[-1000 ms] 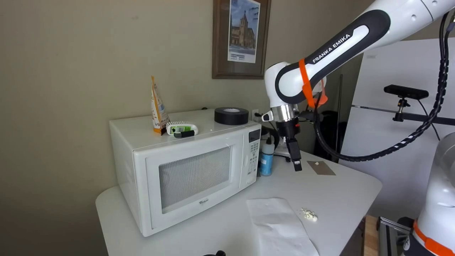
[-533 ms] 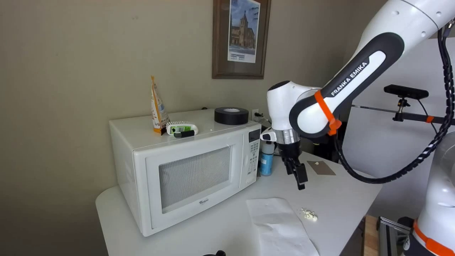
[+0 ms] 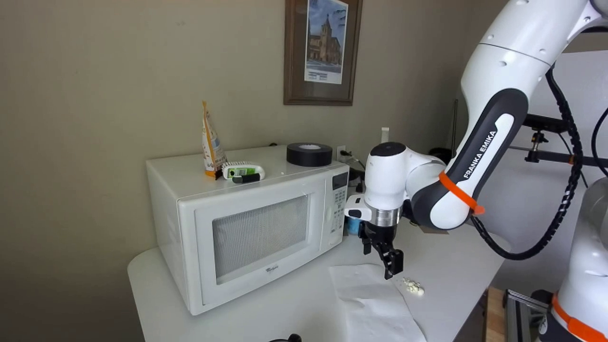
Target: Use the towel to sweep the objects to the right
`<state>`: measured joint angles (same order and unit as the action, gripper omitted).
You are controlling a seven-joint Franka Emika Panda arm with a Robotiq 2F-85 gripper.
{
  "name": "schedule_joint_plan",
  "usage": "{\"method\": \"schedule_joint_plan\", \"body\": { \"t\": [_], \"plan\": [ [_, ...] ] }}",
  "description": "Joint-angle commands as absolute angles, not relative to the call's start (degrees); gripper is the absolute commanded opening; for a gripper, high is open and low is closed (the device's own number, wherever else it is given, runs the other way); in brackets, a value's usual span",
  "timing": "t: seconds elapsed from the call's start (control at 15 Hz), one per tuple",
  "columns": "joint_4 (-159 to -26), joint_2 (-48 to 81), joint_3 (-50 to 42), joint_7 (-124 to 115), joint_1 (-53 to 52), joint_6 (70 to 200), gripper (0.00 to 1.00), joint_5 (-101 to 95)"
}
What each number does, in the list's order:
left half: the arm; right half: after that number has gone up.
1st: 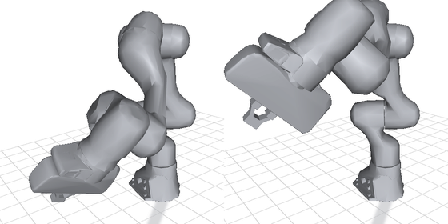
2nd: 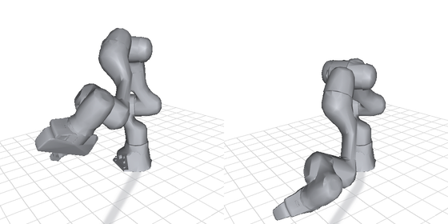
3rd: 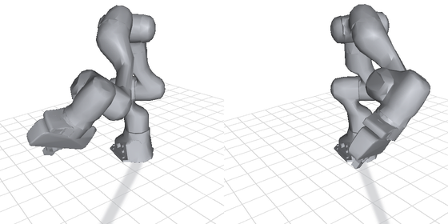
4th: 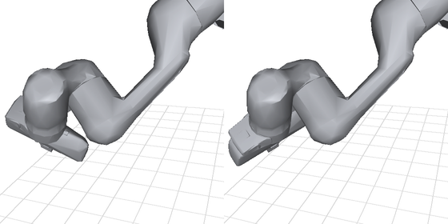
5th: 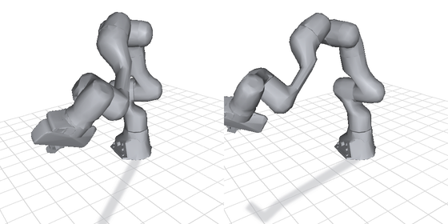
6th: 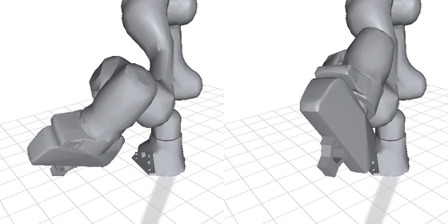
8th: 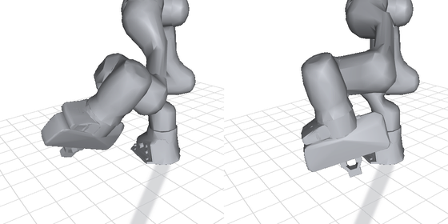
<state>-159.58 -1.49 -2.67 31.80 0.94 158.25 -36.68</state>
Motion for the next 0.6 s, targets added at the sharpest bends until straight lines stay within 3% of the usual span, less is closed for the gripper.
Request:
{"method": "schedule_joint_plan", "body": {
  "t": [0.0,0.53],
  "plan": [
    [-159.4,-1.3,-2.3,32.0,1.2,158.2,1.00,-36.5],
    [-158.7,4.7,1.6,51.3,1.7,157.5,1.00,1.5]
  ]
}}
